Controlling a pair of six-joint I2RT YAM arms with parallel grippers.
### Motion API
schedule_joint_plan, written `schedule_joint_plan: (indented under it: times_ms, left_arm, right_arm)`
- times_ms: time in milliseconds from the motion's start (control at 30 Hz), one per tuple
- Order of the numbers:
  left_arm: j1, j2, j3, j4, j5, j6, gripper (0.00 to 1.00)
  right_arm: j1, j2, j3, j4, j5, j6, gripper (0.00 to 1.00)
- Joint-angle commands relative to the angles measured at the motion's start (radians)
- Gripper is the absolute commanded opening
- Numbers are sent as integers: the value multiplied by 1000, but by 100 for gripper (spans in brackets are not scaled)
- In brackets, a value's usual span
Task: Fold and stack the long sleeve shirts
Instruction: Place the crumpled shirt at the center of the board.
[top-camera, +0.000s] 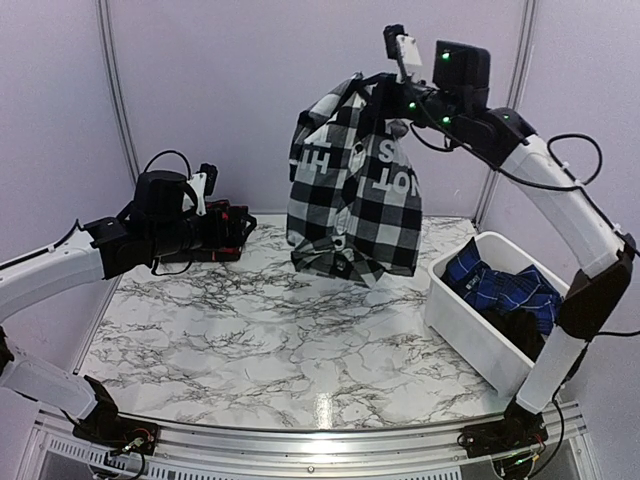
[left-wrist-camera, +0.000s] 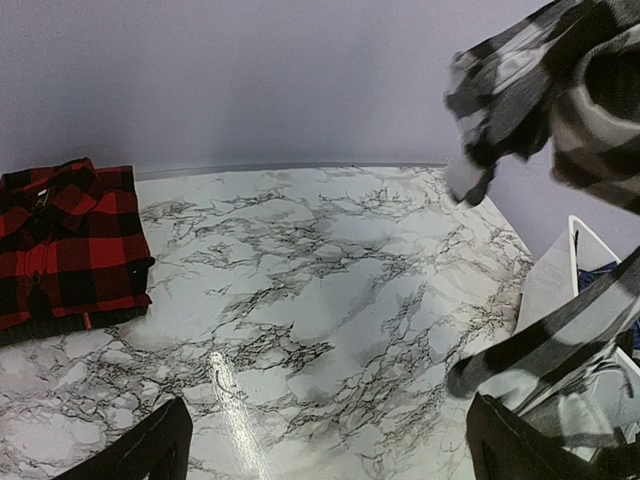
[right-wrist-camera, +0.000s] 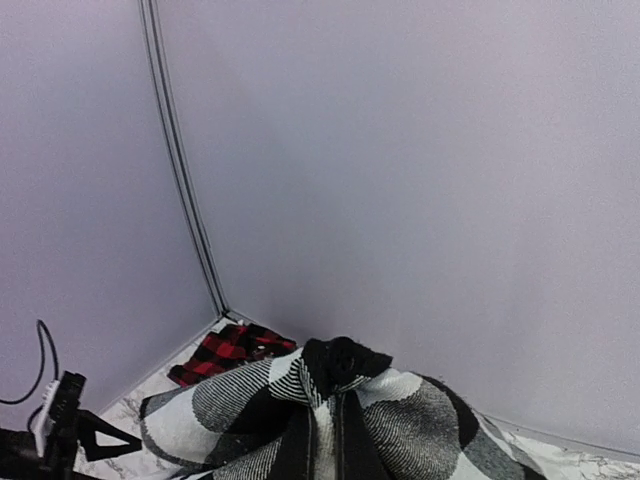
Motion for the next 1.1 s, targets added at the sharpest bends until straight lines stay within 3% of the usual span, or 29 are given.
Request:
schedule_joint_plan:
  times_ms: [0, 233, 333, 500, 633, 667, 733, 867, 967, 1067]
  left_arm:
    - [3, -41, 18, -45, -30, 5, 99]
    - [3, -56, 25, -67, -20, -6, 99]
    - [3, -60, 21, -78, -21, -9, 99]
    - [4, -57, 20, -102, -49, -12, 99]
    - [13, -44, 23, -126, -87, -37, 99]
    - [22, -38, 25, -135, -88, -46, 99]
    - [43, -22, 28, -149, -80, -68, 99]
    - [85, 6, 18, -155, -11, -93, 99]
    - [94, 42, 20, -154, 60, -91, 99]
    - [93, 99, 33, -144, 192, -76, 99]
  right_arm:
    - [9, 86, 34, 61, 136, -68, 0]
    - [-34, 277, 233, 40, 287, -118, 0]
    - [-18, 275, 243, 55, 364, -154, 0]
    - [117, 192, -57, 130, 387, -146, 0]
    - [250, 158, -448, 245, 216, 32, 0]
    - [277, 172, -504, 261, 177, 64, 7]
    - [316, 201, -565, 258, 134, 110, 34]
    - [335, 127, -670, 302, 75, 149, 66]
    - [330, 74, -680, 282, 93, 140, 75]
    - [293, 53, -668, 215, 125, 161, 76]
